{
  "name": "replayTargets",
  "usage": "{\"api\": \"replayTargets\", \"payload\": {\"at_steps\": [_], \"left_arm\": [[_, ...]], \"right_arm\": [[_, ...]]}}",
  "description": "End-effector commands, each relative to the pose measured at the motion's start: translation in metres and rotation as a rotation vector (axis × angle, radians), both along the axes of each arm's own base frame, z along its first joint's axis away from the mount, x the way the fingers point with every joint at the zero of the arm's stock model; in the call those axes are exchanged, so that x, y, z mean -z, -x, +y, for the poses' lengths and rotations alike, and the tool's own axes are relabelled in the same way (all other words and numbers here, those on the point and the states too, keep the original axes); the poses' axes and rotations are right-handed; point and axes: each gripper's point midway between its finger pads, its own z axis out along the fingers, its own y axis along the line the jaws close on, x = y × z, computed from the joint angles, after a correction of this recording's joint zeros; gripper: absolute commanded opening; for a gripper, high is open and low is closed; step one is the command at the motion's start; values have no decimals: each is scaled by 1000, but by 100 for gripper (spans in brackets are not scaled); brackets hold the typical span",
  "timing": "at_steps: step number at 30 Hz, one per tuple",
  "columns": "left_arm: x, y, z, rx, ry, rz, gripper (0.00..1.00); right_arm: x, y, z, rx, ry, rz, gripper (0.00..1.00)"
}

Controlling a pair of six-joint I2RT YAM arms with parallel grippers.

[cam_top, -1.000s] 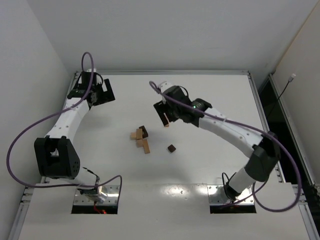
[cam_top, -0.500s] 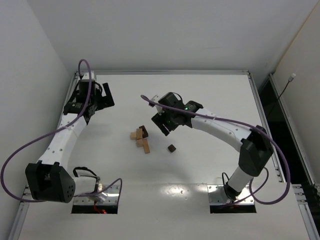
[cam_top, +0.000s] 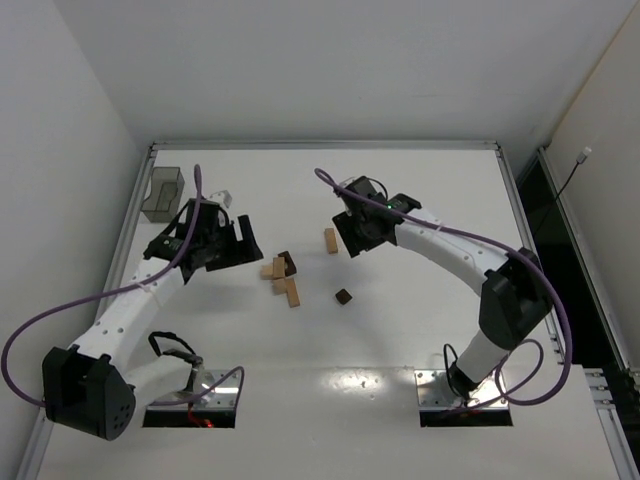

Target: Build the wood block tower

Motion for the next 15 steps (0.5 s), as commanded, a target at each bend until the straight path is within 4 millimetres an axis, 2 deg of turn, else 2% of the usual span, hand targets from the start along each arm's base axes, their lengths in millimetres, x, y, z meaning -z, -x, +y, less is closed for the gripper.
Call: {"api": "replayTargets", "payload": {"at_steps": [1,2,3,7,9,12,13,14,15], "left_arm": [[13,21,-22,10,107,99,73],[24,28,-28,36,120,134,73],[26,30,-31,37,126,139,73],[20,19,-26,16,89,117,73],[11,12,-14,-27,33,79,73],[-5,-2,10,-136,-53,-4,74],[-6,-2,16,-157,-75,-10,76],[-16,-5,22,-186,-92,-48,77],[-18,-6,26,-201,-103,-62,77]], "right_arm": [[-17,-2,-5,40,-27,-52,59],[-14,-3,-11,53,-21,-45,59],[-14,-7,-16,70,-21,-45,59],[-20,-3,-4,14,-106,-4,54],[-26,8,16,-46,-133,-11,52],[-21,31,45,-135,-159,30,51],[-20,35,54,-158,-157,33,51],[-19,46,70,-207,-155,39,50],[-25,47,85,-235,-170,23,50]]}}
